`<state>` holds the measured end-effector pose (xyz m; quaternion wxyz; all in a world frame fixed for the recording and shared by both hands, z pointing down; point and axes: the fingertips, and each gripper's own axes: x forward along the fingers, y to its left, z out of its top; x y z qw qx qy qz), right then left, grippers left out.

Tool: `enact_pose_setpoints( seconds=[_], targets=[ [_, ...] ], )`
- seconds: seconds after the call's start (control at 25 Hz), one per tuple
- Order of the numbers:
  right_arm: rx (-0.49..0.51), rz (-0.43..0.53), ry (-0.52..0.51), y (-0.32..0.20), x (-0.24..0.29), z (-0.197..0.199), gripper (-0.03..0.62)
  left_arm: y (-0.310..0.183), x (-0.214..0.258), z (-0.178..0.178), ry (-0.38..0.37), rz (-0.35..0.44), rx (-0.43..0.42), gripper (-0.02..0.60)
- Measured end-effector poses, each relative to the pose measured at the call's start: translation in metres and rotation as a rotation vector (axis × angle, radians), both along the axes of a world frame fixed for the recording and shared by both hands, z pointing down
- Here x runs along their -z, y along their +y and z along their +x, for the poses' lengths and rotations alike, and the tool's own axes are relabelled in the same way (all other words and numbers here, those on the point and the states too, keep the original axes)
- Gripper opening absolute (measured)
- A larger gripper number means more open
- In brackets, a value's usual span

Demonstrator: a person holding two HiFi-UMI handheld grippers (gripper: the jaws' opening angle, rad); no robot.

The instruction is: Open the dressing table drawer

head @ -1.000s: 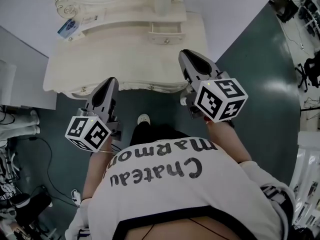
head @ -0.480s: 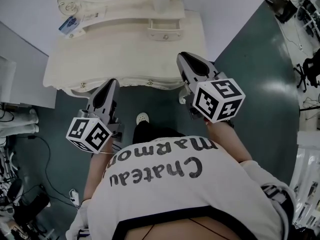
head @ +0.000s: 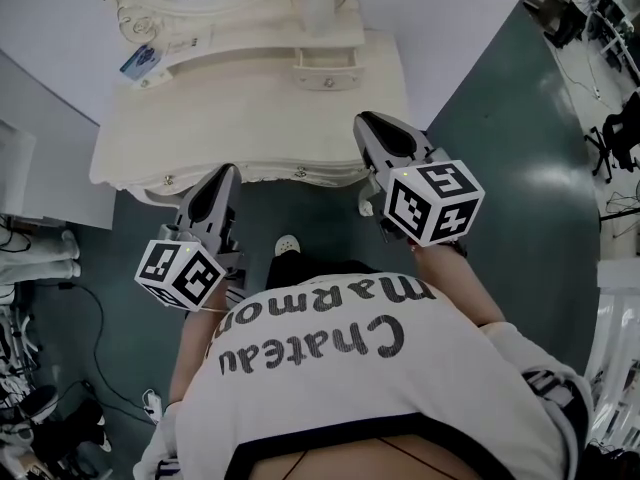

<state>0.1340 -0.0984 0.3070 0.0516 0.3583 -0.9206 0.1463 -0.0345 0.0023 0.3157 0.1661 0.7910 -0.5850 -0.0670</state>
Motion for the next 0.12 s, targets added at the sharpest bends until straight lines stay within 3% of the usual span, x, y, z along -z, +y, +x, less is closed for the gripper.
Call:
enact_pose_setpoints(
  seconds=[0.12],
  targets=[
    [-0.002, 0.001, 0.01, 0.0002, -0.0009, -0.0006, 0.048, -0.0012, 0.0023, -0.0002, 0.002, 0.008, -0.006, 0.025]
  ],
)
